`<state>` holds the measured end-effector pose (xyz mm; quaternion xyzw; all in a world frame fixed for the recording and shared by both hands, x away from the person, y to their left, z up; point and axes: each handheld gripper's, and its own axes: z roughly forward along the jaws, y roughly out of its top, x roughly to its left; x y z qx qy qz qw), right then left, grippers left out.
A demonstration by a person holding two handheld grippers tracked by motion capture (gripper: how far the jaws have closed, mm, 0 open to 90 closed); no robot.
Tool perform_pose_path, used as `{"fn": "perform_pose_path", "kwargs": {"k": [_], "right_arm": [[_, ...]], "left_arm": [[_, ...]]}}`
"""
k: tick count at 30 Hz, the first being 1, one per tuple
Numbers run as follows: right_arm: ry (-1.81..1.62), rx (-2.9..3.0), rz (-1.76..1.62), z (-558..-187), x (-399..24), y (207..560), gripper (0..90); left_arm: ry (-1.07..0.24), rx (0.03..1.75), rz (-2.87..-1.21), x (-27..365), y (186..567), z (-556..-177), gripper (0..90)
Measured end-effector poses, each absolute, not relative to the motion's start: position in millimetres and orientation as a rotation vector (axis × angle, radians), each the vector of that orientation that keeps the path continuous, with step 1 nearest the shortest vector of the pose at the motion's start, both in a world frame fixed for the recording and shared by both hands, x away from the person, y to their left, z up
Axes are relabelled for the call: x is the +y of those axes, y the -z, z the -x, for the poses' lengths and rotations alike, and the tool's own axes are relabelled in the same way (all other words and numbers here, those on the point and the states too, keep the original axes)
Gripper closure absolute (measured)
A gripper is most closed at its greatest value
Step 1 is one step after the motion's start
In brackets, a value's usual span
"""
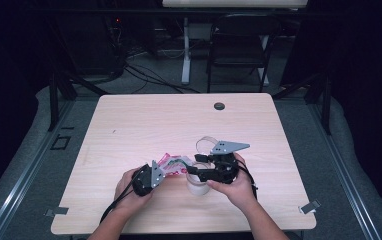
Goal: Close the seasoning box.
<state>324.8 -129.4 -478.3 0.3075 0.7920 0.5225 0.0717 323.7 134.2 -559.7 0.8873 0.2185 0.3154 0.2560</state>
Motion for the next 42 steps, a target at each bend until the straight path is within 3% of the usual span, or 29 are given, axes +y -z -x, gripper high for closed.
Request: {"fn": "perform_pose_path", "kwargs": {"k": [42], "right_arm": [[-1.597,2.367,-0.992,-327,-136,476,47.7]], "left_arm": [[-0.405,0.961,-2.065,183,562,-355,79.6]]}}
